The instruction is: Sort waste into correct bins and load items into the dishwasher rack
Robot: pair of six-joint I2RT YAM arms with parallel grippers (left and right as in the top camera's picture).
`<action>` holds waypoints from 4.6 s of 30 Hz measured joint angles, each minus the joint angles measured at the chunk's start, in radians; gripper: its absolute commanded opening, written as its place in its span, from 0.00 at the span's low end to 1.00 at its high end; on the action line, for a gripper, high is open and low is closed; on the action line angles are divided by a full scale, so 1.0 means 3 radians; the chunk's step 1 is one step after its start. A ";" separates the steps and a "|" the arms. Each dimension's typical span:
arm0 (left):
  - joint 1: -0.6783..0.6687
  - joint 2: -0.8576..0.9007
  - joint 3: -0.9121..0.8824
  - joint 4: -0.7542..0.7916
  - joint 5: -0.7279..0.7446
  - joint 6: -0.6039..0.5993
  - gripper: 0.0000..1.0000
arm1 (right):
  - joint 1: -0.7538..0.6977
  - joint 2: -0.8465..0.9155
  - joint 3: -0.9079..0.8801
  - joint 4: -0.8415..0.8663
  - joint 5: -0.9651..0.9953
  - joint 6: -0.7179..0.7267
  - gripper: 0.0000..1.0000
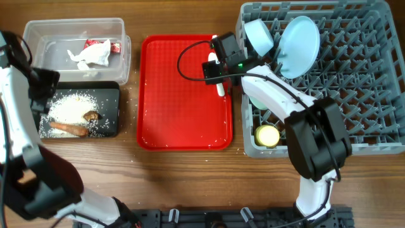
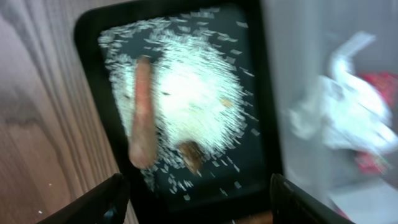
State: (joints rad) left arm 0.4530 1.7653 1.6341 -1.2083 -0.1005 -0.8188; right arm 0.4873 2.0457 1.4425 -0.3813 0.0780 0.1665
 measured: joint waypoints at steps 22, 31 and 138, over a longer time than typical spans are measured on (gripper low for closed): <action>-0.1495 -0.0306 0.0067 0.0067 -0.0175 0.0336 1.00 | -0.0003 0.0412 0.0193 -0.0088 -0.0214 -0.0198 0.04; -0.1495 -0.0306 0.0067 0.0067 -0.0175 0.0336 1.00 | -0.0006 0.0434 0.0242 -0.0197 -0.0261 -0.0298 0.04; -0.1225 -0.5825 -0.5400 0.3779 0.0456 0.1419 1.00 | -0.1389 -0.6776 -0.4788 0.1297 -0.0125 0.0930 1.00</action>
State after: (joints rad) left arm 0.0856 0.0177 0.0139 -0.0746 0.0364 -0.3931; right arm 0.0708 0.0128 0.0063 0.0078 0.0406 0.4454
